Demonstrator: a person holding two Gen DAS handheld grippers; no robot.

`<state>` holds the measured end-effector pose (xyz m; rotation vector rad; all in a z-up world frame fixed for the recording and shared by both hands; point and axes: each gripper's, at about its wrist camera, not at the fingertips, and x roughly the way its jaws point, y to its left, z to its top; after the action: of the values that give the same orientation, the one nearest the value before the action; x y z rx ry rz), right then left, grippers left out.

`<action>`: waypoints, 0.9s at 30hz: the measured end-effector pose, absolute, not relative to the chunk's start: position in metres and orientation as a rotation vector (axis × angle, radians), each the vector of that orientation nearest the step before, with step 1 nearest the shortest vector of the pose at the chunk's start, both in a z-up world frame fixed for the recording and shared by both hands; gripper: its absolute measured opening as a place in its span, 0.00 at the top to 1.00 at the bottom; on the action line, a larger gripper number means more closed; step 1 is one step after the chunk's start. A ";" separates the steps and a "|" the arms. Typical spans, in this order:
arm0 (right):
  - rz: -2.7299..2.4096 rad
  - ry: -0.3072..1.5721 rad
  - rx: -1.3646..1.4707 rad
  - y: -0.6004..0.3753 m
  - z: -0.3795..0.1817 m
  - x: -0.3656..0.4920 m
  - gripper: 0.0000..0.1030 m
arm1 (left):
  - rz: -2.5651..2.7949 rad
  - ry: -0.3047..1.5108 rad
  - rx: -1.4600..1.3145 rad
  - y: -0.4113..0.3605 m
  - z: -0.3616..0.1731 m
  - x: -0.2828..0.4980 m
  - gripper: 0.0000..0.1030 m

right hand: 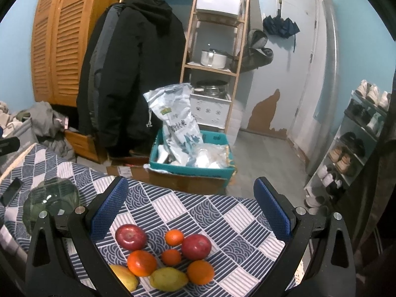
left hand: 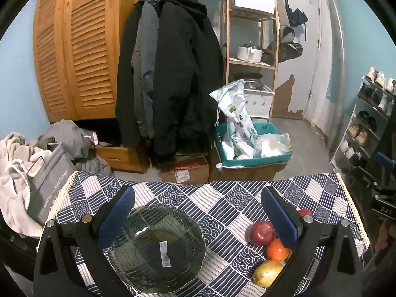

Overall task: Organize fruits
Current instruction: 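Lower the left tool onto the large red apple while the right tool lowers onto the orange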

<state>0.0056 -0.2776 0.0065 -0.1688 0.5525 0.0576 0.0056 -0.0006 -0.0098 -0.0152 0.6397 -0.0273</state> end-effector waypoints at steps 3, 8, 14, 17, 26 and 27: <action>0.051 0.567 -0.170 -0.280 0.004 0.006 0.03 | -0.023 0.645 0.002 -0.004 -0.014 0.007 0.00; 0.048 0.608 -0.164 -0.287 -0.005 0.008 0.03 | -0.014 0.652 0.042 -0.012 -0.025 0.012 0.00; 0.041 0.691 -0.138 -0.300 -0.022 0.015 0.03 | -0.035 0.695 0.065 -0.021 -0.042 0.020 0.00; 0.035 0.730 -0.110 -0.310 -0.030 0.017 0.03 | -0.045 0.721 0.086 -0.028 -0.051 0.025 0.00; 0.005 0.847 -0.093 -0.327 -0.064 0.024 0.08 | -0.084 0.830 0.134 -0.048 -0.085 0.036 0.00; 0.004 0.867 -0.092 -0.329 -0.070 0.025 0.08 | -0.090 0.843 0.135 -0.049 -0.089 0.037 0.00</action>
<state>0.0248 -0.3290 -0.0698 -0.0923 0.8672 0.0041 0.0372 -0.0494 -0.0889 0.1355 0.8429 -0.0900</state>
